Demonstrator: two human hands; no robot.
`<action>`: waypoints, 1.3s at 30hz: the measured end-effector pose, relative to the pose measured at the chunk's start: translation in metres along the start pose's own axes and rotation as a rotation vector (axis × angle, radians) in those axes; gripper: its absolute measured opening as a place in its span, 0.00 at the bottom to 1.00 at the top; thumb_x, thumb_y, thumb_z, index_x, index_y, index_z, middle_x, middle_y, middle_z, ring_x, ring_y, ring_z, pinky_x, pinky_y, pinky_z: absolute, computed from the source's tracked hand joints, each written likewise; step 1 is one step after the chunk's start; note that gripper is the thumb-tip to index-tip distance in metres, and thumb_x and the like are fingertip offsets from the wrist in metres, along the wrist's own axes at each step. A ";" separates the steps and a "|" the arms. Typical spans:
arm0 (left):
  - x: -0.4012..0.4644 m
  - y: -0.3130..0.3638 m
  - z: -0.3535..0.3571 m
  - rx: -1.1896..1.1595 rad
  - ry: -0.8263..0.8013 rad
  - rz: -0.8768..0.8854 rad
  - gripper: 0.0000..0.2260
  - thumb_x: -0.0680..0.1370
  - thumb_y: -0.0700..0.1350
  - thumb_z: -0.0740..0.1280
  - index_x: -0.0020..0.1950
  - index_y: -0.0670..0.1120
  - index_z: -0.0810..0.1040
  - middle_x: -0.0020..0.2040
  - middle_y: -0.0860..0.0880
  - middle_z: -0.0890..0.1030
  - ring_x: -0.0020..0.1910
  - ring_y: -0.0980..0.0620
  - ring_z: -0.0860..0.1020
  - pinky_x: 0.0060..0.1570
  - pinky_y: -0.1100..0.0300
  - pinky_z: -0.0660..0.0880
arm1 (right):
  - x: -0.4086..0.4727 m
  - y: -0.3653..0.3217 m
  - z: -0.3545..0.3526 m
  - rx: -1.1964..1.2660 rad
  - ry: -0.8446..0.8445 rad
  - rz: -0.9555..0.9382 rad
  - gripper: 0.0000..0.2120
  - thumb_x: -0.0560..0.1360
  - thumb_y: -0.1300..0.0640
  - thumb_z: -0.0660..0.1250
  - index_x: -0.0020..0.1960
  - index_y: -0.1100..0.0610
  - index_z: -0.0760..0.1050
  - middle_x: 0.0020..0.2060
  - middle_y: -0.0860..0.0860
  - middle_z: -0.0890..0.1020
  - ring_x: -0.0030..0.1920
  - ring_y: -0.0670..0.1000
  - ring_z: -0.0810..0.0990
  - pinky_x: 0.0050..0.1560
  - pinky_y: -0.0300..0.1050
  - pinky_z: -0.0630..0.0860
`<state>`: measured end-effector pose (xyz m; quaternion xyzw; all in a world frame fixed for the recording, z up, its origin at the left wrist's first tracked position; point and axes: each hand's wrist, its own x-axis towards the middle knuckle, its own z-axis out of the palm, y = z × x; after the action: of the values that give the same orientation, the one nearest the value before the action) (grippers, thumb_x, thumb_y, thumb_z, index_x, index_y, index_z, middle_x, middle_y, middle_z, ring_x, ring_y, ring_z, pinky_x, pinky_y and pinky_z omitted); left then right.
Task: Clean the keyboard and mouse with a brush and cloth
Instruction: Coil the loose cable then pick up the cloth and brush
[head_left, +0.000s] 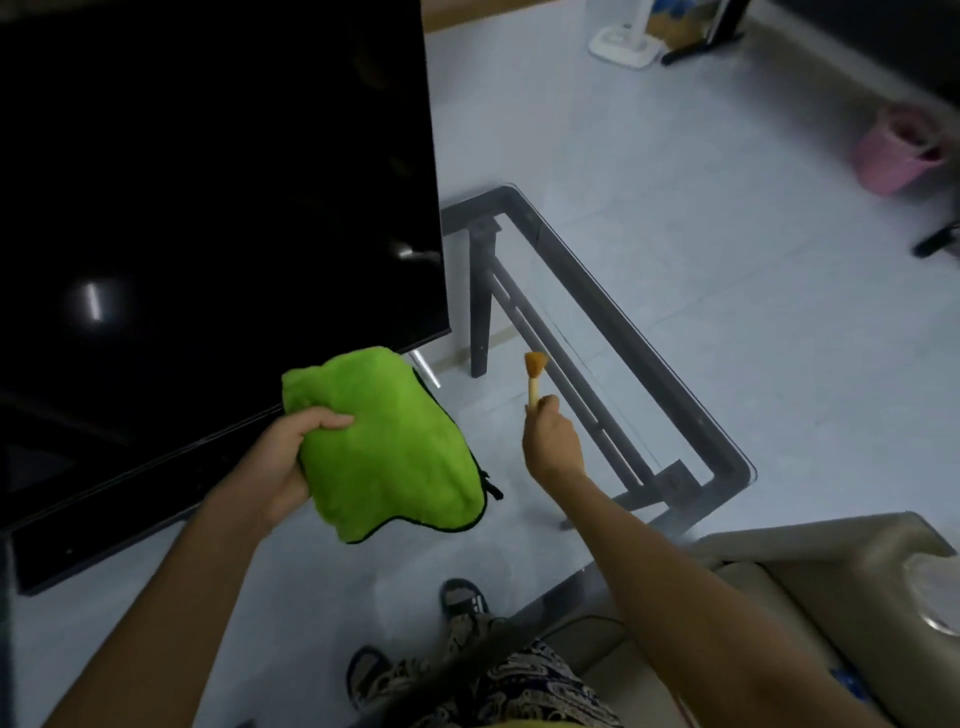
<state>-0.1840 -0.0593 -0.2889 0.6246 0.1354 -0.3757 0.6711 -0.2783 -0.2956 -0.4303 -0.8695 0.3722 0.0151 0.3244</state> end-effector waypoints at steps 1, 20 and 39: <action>-0.003 0.007 0.005 -0.017 -0.023 0.014 0.11 0.78 0.35 0.59 0.52 0.46 0.78 0.42 0.49 0.86 0.45 0.46 0.82 0.44 0.50 0.74 | 0.000 -0.004 -0.013 0.074 0.053 -0.027 0.12 0.83 0.53 0.51 0.56 0.61 0.65 0.38 0.58 0.79 0.35 0.58 0.76 0.31 0.49 0.68; -0.090 0.333 0.103 -0.089 -0.413 0.660 0.13 0.78 0.39 0.60 0.44 0.40 0.85 0.45 0.43 0.85 0.45 0.47 0.84 0.49 0.51 0.81 | 0.068 -0.324 -0.307 0.524 0.842 -0.716 0.18 0.79 0.58 0.57 0.68 0.55 0.69 0.41 0.60 0.82 0.42 0.61 0.79 0.39 0.47 0.66; 0.057 0.363 0.109 0.713 0.194 0.521 0.15 0.75 0.37 0.66 0.61 0.34 0.74 0.54 0.40 0.81 0.50 0.45 0.80 0.51 0.55 0.76 | 0.157 -0.319 -0.276 0.312 0.691 -0.679 0.14 0.80 0.58 0.56 0.62 0.57 0.73 0.44 0.56 0.81 0.46 0.57 0.78 0.41 0.46 0.67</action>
<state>0.0680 -0.2032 -0.0388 0.8622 -0.1019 -0.1574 0.4706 -0.0150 -0.3915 -0.0779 -0.8367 0.1521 -0.4356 0.2951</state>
